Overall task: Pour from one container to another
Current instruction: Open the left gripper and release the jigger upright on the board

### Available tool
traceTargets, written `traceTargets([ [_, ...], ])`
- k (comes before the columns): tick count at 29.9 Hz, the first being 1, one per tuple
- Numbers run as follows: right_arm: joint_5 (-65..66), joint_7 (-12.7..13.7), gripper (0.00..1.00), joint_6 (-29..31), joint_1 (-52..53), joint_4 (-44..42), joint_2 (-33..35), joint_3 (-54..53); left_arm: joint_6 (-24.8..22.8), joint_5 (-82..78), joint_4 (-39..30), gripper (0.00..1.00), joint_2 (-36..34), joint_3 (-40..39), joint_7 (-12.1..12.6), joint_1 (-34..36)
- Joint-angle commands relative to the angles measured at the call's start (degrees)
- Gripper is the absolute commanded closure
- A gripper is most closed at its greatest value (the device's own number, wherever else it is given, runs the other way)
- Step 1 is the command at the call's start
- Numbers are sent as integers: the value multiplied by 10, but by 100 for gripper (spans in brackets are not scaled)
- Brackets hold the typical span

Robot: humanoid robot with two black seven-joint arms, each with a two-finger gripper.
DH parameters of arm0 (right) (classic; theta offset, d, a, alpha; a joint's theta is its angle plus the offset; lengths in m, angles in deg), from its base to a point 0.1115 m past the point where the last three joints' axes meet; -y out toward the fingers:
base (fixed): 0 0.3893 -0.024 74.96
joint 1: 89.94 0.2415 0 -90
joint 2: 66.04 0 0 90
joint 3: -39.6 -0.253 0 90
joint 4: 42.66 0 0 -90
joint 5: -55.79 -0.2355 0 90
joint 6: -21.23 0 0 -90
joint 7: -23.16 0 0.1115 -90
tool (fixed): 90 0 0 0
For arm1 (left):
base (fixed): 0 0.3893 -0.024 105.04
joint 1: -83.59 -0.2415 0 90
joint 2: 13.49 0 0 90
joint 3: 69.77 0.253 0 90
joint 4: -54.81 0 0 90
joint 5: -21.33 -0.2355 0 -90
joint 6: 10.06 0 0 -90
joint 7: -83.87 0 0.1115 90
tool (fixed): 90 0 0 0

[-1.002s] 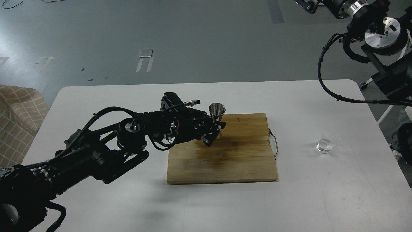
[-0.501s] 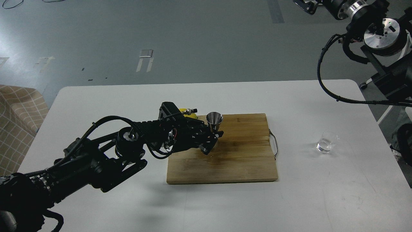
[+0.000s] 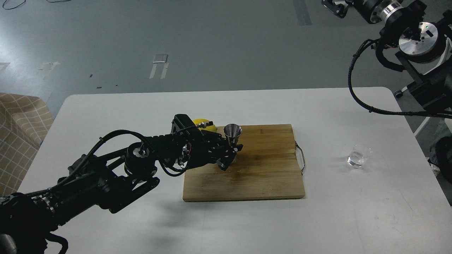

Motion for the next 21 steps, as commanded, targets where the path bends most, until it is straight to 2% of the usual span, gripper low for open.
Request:
traceTargets([
  [1,0,0,0,0,0,0,0,-1,0,0,3,100,2,-4,0,-2],
  [18,0,0,0,0,1,0,0,-1,20,0,5,100,-3,-13,-1,-18],
  [19,0,0,0,0,1,0,0,-1,20,0,6,89,-3,-13,-2,-18],
  [20,0,-1,0,0,1,0,0,-1,20,0,6,83,-3,-13,-3,-18],
  [21,0,-1,0,0,1,0,0,-1,21,0,6,82,-3,-13,-3,-18],
])
